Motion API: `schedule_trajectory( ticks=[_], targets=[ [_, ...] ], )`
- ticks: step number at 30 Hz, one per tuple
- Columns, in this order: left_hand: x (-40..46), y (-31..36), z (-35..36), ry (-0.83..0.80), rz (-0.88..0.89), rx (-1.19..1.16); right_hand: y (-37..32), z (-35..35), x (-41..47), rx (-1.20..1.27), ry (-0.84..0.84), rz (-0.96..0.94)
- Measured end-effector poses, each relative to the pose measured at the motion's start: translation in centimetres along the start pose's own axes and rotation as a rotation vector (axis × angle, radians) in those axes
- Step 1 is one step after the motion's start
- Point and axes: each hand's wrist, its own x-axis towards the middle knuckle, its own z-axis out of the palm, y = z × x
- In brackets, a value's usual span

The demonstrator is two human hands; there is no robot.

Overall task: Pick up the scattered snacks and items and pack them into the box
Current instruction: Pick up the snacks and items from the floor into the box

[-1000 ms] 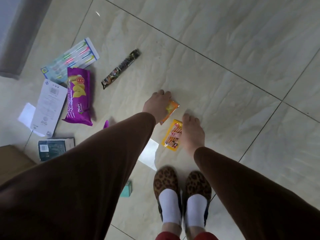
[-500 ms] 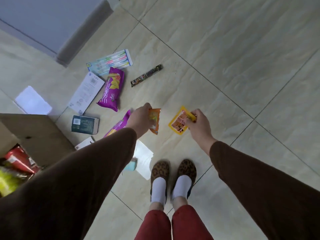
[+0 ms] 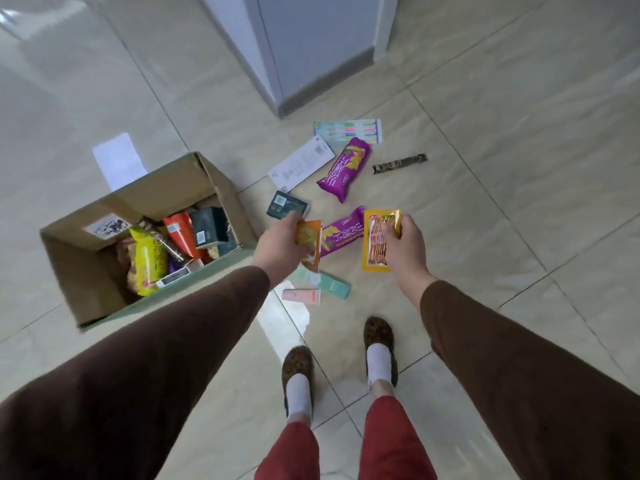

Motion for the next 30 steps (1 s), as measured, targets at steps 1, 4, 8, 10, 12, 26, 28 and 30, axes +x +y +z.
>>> schedule_trajectory(
  ticks=[1, 4, 8, 10, 12, 26, 28, 30],
  targets=[
    [-1.4, -1.4, -1.2, 0.003, -0.015, -0.011, -0.9, 1.6, -1.5, -0.011, -0.015, -0.008],
    [-4.8, -5.8, -4.1, 0.031, -0.097, -0.055, -3.6, 6.2, -5.1, -0.027, -0.115, -0.038],
    [-7.5, -11.4, -7.0, 0.095, -0.164, -0.081, -6.9, 11.6, -7.7, -0.105, -0.213, -0.097],
    [-8.7, -14.1, -8.0, 0.113, -0.210, -0.106, -8.1, 14.0, -8.7, -0.132, -0.238, -0.106],
    [-9.3, -16.9, -9.3, 0.123, -0.246, -0.122, -9.2, 16.4, -9.3, -0.130, -0.264, -0.118],
    [-8.1, -38.2, -19.5, 0.121, -0.276, -0.019, -14.7, 37.6, -15.1, -0.208, -0.329, -0.104],
    [-7.1, -41.2, -20.9, 0.118, -0.269, 0.014, -15.0, 40.8, -15.6, -0.236, -0.342, -0.107],
    [-6.2, -43.8, -22.0, 0.106, -0.264, 0.051, -15.2, 43.6, -16.1, -0.270, -0.338, -0.110]
  ],
)
